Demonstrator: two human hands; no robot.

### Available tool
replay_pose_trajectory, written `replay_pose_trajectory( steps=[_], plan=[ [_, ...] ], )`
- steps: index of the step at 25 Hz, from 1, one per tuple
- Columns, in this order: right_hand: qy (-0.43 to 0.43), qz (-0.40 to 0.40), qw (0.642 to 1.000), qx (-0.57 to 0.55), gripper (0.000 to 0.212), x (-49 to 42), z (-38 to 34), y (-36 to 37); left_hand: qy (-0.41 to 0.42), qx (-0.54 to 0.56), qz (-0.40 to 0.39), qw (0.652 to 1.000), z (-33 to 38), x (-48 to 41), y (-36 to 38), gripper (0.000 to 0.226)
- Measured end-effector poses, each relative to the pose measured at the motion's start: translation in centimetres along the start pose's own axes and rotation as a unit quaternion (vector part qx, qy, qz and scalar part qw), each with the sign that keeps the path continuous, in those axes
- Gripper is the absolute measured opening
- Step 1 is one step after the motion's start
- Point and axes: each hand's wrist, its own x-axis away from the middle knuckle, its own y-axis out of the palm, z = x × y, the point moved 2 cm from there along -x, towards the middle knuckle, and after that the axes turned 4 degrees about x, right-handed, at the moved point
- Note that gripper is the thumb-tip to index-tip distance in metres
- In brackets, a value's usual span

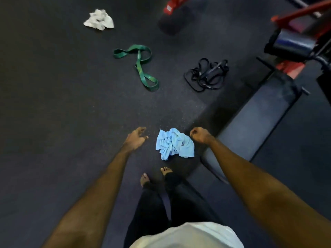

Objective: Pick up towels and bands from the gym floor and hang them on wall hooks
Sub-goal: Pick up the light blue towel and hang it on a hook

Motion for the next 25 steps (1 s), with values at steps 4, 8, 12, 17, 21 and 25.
replay_pose_trajectory(
  steps=[4,8,12,17,21,25],
  plan=[
    [0.077,0.01,0.997,-0.029,0.033,-5.5,0.9,6.0,0.014,-0.032,-0.082,0.996,-2.3,-9.9,0.7,0.05],
    [0.094,0.01,0.995,-0.03,0.033,-12.2,1.0,12.2,0.024,-0.055,-0.11,0.992,-6.1,-19.1,3.7,0.052],
    [0.128,-0.018,0.989,-0.075,0.031,-24.5,3.9,20.7,0.02,-0.088,-0.163,0.982,-12.9,-29.5,10.2,0.053],
    [0.136,0.079,0.983,-0.093,0.031,-38.9,7.6,26.7,0.045,-0.114,-0.164,0.979,-20.7,-42.6,18.0,0.054],
    [0.141,0.073,0.985,-0.064,0.044,-48.6,11.4,31.2,0.055,-0.122,-0.169,0.977,-24.9,-50.7,22.3,0.053],
    [0.124,0.087,0.988,0.04,0.06,-54.1,12.7,34.8,0.071,-0.131,-0.166,0.975,-27.8,-54.7,25.1,0.049]
  ],
)
